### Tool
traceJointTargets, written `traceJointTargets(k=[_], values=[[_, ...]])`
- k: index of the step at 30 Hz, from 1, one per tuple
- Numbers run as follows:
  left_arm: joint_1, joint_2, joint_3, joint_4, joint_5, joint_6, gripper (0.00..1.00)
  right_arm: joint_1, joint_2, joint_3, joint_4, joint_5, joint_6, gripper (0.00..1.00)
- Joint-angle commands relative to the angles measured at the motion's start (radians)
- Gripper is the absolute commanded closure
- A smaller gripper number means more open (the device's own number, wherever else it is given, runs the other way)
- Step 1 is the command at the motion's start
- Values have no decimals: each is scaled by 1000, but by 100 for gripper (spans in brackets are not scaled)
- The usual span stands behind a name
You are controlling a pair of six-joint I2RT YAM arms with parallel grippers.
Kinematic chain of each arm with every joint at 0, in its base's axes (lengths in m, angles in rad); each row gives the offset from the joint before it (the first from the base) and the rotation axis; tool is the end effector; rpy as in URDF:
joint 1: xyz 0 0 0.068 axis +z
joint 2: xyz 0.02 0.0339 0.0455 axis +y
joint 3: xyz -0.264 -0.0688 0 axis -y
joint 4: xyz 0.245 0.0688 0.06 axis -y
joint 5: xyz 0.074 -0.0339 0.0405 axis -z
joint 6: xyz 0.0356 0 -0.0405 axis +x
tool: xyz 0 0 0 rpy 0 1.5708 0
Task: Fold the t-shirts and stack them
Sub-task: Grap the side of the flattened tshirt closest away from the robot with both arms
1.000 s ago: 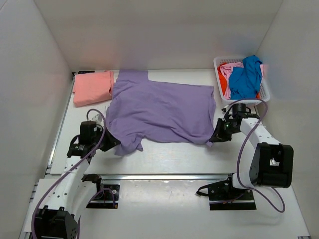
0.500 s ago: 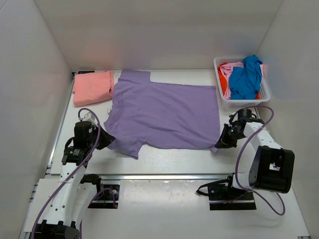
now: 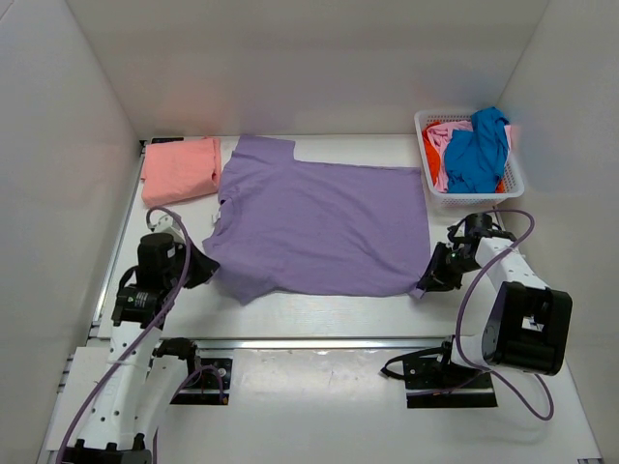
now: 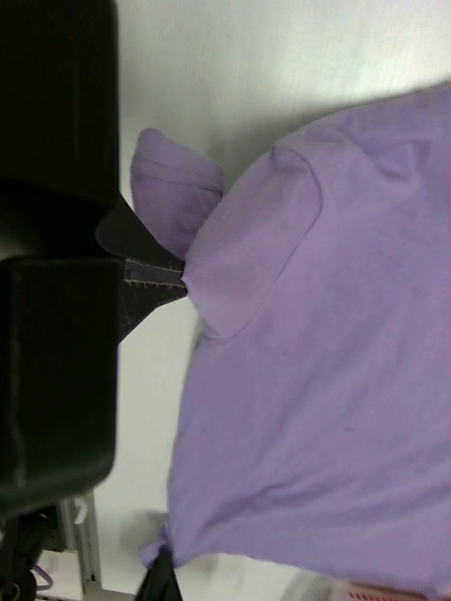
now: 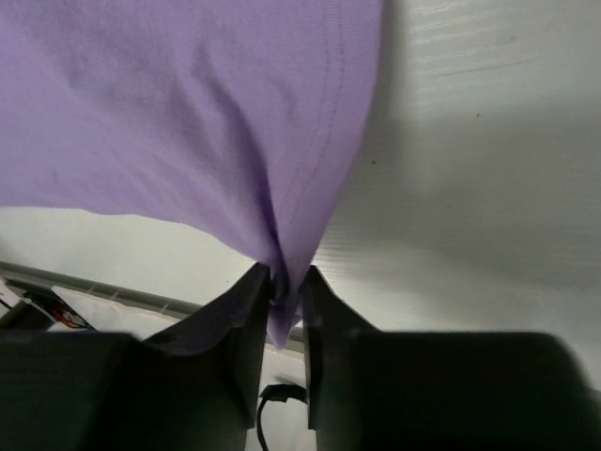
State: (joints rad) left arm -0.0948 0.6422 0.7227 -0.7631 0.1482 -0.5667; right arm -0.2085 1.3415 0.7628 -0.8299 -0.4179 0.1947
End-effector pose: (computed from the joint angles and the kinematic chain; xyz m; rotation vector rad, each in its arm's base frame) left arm 0.1316 -0.0178 0.2822 -0.4578 2.2511 -0.5159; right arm 0.2135 -0.0304 0.1817 0.5345 2.8662 0.6165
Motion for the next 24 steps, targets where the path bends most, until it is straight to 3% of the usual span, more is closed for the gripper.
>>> traceJointTargets(k=[1, 4, 9, 13, 17, 20, 22, 24], values=[[-5, -39, -81, -15, 42, -15, 100, 17, 8, -2, 6, -6, 2, 81], [-6, -52, -121, 8, 92, -38, 100, 17, 8, -13, -1, -4, 0, 68], [-9, -39, -89, 5, 74, -27, 100, 23, -7, -26, -5, 16, 14, 73], [-6, -45, -97, 10, 82, -27, 100, 40, -16, -43, -9, 5, 34, 64], [-9, -45, -106, 18, 90, -33, 100, 52, -41, -60, -11, -16, 57, 65], [-10, -45, -108, 21, 91, -33, 100, 44, -56, -80, 8, -41, 87, 75], [-11, -45, -105, 18, 96, -33, 100, 43, -73, -80, 23, -29, 92, 91], [-6, -49, -109, 21, 90, -24, 100, 43, -88, -71, 26, -12, 104, 100]])
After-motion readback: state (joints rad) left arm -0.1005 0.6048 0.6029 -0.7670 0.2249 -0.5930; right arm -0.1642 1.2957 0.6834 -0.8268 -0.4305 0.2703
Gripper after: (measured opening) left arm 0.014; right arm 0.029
